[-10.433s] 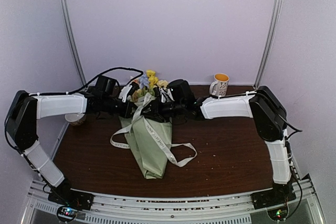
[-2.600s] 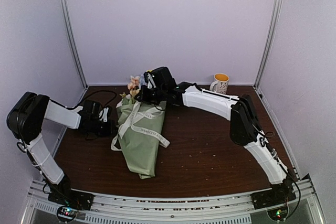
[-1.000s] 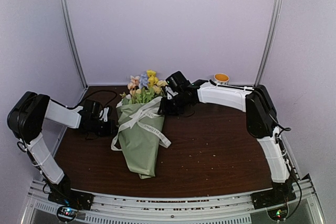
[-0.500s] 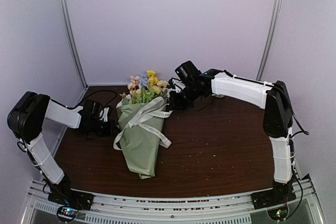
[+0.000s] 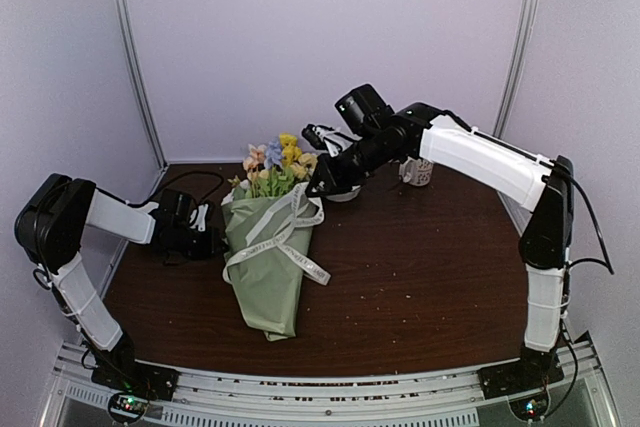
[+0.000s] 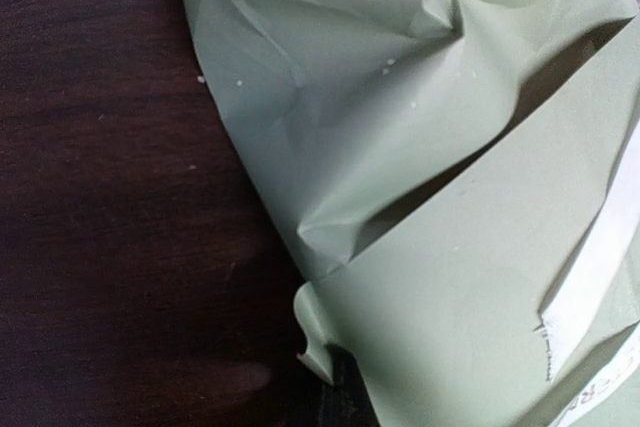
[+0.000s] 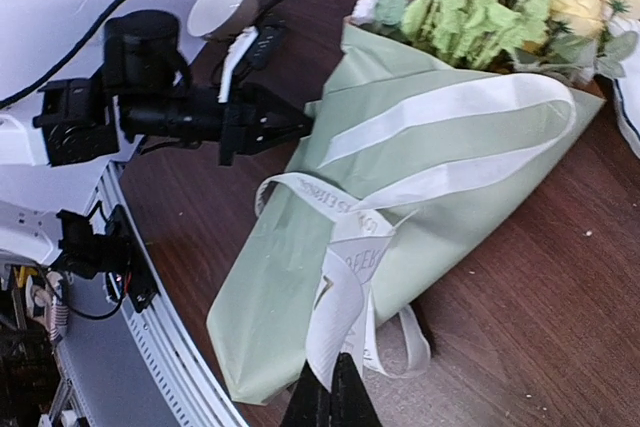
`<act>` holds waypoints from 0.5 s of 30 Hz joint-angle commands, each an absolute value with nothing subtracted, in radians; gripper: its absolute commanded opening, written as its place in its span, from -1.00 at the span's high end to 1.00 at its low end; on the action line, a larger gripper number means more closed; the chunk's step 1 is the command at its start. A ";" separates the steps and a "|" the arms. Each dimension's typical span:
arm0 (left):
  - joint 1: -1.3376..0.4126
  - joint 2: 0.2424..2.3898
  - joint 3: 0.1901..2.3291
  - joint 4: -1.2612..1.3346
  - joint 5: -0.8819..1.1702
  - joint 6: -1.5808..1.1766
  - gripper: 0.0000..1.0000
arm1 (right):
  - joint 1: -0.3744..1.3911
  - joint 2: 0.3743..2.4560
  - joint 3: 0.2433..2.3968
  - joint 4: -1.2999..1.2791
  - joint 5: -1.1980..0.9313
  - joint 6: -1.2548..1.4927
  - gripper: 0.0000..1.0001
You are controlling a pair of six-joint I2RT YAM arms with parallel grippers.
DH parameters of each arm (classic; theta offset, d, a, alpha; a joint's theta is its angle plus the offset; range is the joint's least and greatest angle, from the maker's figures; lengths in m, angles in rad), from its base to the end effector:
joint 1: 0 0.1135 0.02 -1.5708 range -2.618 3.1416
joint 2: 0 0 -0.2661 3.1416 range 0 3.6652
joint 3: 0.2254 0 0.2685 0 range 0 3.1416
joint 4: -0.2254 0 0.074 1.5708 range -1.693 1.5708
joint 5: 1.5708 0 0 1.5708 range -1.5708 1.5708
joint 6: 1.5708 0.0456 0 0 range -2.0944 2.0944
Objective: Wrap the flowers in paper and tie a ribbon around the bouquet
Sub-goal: Cross the ribbon with the folded bouquet.
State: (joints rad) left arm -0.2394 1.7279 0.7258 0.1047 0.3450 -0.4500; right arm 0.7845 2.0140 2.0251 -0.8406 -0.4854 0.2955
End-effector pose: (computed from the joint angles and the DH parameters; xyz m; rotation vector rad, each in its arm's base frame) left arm 0.3131 -0.0923 0.0967 -0.1124 2.5318 -0.7140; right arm 0.3193 0.3488 0.3325 -0.8546 2.4127 1.0501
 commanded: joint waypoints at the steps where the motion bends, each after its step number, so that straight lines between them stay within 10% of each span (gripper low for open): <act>1: -0.239 1.790 0.698 -0.029 0.293 -0.430 1.00 | 0.812 1.944 2.075 -0.799 -0.584 0.250 0.98; 15: -0.238 1.790 0.699 -0.029 0.293 -0.430 1.00 | 0.960 1.912 2.002 -0.740 -0.517 0.118 0.89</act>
State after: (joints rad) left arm -0.2390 1.7279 0.7258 0.1043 0.3450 -0.4473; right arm 0.8738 1.8915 2.0392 -0.7383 -0.6121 0.2031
